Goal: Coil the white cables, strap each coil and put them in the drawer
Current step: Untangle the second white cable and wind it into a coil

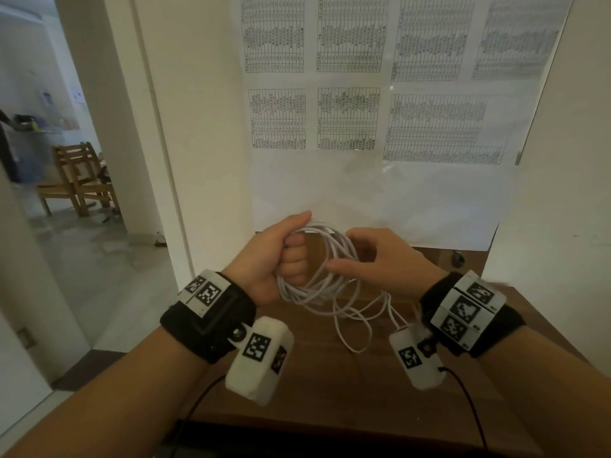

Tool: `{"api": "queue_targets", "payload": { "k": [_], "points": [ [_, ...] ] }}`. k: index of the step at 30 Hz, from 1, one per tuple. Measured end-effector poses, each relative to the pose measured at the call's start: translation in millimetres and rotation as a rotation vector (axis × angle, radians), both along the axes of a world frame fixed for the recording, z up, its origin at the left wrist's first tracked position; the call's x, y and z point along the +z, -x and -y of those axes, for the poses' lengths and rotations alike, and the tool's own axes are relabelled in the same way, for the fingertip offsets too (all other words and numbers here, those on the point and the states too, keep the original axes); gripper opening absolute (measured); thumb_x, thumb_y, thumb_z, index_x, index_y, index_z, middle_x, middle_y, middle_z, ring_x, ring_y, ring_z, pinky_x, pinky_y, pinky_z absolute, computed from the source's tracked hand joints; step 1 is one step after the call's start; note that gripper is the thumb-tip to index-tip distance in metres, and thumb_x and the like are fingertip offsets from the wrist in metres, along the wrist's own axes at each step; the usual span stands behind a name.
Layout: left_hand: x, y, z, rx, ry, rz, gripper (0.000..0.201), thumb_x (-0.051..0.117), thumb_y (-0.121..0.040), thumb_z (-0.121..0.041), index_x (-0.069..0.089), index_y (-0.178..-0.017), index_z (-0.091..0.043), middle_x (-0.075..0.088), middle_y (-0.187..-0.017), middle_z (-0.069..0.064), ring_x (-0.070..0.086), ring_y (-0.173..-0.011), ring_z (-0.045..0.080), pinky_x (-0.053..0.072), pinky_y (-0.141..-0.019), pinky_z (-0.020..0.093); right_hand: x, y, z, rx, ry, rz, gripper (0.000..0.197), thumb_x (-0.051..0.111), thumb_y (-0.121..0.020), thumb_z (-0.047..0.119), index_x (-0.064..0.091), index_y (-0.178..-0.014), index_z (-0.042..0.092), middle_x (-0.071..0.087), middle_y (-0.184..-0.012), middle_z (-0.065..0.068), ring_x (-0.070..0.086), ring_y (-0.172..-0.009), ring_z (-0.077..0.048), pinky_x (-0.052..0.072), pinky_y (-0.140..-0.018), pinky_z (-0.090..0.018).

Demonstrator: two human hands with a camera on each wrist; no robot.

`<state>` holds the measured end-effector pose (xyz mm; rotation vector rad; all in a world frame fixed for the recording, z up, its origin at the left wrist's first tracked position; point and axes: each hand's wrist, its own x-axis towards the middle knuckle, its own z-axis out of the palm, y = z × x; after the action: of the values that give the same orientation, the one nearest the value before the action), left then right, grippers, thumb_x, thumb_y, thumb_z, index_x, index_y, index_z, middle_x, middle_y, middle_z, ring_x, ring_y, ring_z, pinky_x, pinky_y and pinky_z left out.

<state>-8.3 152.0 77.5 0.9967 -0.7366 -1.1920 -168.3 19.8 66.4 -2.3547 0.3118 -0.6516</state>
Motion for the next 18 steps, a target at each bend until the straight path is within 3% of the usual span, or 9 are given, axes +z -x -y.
{"api": "queue_targets", "payload": {
  "k": [4, 7, 10, 13, 15, 17, 18],
  "points": [
    [15, -24, -9, 0.033, 0.051, -0.103, 0.052, 0.054, -0.092, -0.042, 0.029, -0.051, -0.024, 0.019, -0.037, -0.009, 0.014, -0.031, 0.008, 0.010, -0.044, 0.023, -5, 14, 11, -0.047, 0.093, -0.140, 0.063, 0.067, -0.059, 0.081, 0.069, -0.083, 0.023, 0.071, -0.080, -0.001, 0.068, -0.071, -0.016, 0.058, -0.070, -0.034],
    [19, -36, -10, 0.109, 0.041, -0.139, 0.056, 0.050, -0.098, -0.043, 0.029, -0.049, -0.024, 0.019, -0.037, -0.008, 0.019, -0.028, 0.007, 0.010, -0.045, 0.022, -9, 17, 9, -0.049, 0.047, -0.050, 0.064, 0.060, -0.068, 0.078, 0.070, -0.084, 0.017, 0.072, -0.079, -0.001, 0.068, -0.069, -0.015, 0.056, -0.068, -0.032],
    [16, -47, -9, 0.187, 0.031, -0.206, 0.060, 0.050, -0.099, -0.045, 0.031, -0.047, -0.023, 0.018, -0.037, -0.007, 0.019, -0.029, 0.008, 0.013, -0.043, 0.021, -11, 17, 4, -0.060, 0.042, 0.076, 0.060, 0.056, -0.079, 0.073, 0.070, -0.081, 0.015, 0.068, -0.071, 0.009, 0.062, -0.068, -0.022, 0.049, -0.065, -0.027],
    [10, -52, -7, 0.267, 0.039, -0.318, 0.059, 0.052, -0.099, -0.048, 0.034, -0.048, -0.023, 0.018, -0.040, -0.007, 0.019, -0.031, 0.008, 0.016, -0.043, 0.020, -10, 16, -5, -0.045, 0.029, 0.114, 0.052, 0.052, -0.084, 0.068, 0.070, -0.087, 0.020, 0.066, -0.075, 0.017, 0.059, -0.067, -0.007, 0.046, -0.064, -0.015],
    [6, -49, -6, 0.294, 0.072, -0.375, 0.056, 0.052, -0.098, -0.052, 0.035, -0.054, -0.023, 0.019, -0.041, -0.007, 0.020, -0.033, 0.007, 0.019, -0.042, 0.020, -10, 13, -11, -0.054, 0.049, 0.124, 0.046, 0.046, -0.083, 0.064, 0.068, -0.090, 0.024, 0.063, -0.073, 0.012, 0.057, -0.065, -0.008, 0.044, -0.060, -0.018],
    [4, -42, -3, 0.290, 0.114, -0.373, 0.051, 0.049, -0.098, -0.056, 0.035, -0.060, -0.024, 0.020, -0.044, -0.007, 0.021, -0.036, 0.008, 0.024, -0.043, 0.020, -12, 9, -14, -0.083, 0.061, 0.141, 0.051, 0.041, -0.087, 0.061, 0.068, -0.091, 0.018, 0.058, -0.071, -0.001, 0.052, -0.061, -0.019, 0.043, -0.058, -0.029],
    [3, -39, -1, 0.290, 0.136, -0.348, 0.049, 0.048, -0.098, -0.056, 0.036, -0.063, -0.024, 0.021, -0.045, -0.008, 0.022, -0.037, 0.008, 0.026, -0.043, 0.021, -12, 7, -14, -0.105, 0.049, 0.146, 0.056, 0.039, -0.090, 0.059, 0.067, -0.091, 0.011, 0.055, -0.069, -0.005, 0.048, -0.059, -0.020, 0.041, -0.058, -0.028]
  ]
}}
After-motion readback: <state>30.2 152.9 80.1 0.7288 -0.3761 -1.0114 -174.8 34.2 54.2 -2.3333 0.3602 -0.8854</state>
